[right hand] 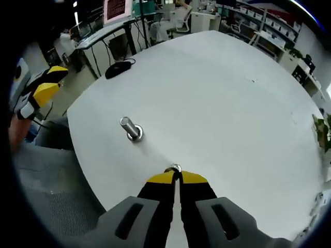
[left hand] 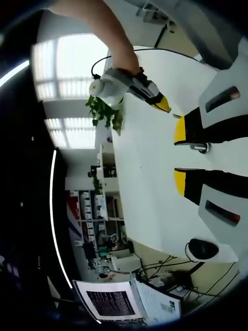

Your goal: Place the washer onto the threaded stud by aligning its center hole with the stud, sliding it down to the base, and recovering from edge contact or off-axis alignment until the washer reaches the visible bottom stop.

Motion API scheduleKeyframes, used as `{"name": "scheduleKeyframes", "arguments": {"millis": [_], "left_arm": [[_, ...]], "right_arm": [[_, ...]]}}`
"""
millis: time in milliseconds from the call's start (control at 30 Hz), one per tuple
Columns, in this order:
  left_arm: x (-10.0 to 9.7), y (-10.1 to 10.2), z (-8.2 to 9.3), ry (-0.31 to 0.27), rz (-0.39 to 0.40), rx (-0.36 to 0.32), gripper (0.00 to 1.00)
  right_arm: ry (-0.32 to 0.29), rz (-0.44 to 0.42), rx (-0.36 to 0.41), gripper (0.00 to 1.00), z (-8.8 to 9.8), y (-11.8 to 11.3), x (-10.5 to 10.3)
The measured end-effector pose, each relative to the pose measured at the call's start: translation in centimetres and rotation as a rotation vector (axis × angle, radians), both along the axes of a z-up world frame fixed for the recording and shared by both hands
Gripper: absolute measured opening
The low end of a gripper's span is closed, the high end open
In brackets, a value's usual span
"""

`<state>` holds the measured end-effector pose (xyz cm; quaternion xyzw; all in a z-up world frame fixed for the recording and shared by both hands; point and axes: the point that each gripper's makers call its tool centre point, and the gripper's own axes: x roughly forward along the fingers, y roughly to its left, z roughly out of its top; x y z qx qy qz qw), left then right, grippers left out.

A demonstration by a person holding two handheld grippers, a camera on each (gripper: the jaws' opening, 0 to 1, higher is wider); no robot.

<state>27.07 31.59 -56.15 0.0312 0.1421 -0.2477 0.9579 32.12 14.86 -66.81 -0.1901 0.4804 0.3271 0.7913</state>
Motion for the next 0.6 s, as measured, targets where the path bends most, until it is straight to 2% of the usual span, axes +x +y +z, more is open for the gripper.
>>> {"name": "scheduleKeyframes", "arguments": {"millis": [167,600], "left_arm": [[0.1,-0.1,0.1,-0.003,-0.004,0.003,0.15],[-0.1,-0.5,-0.1,0.002,-0.015,0.010,0.15]], "right_arm": [[0.021,0.010,-0.029,0.05,-1.1,-0.4,0.2],[0.023,0.028,-0.051,0.05,-1.5,0.5,0.5]]}}
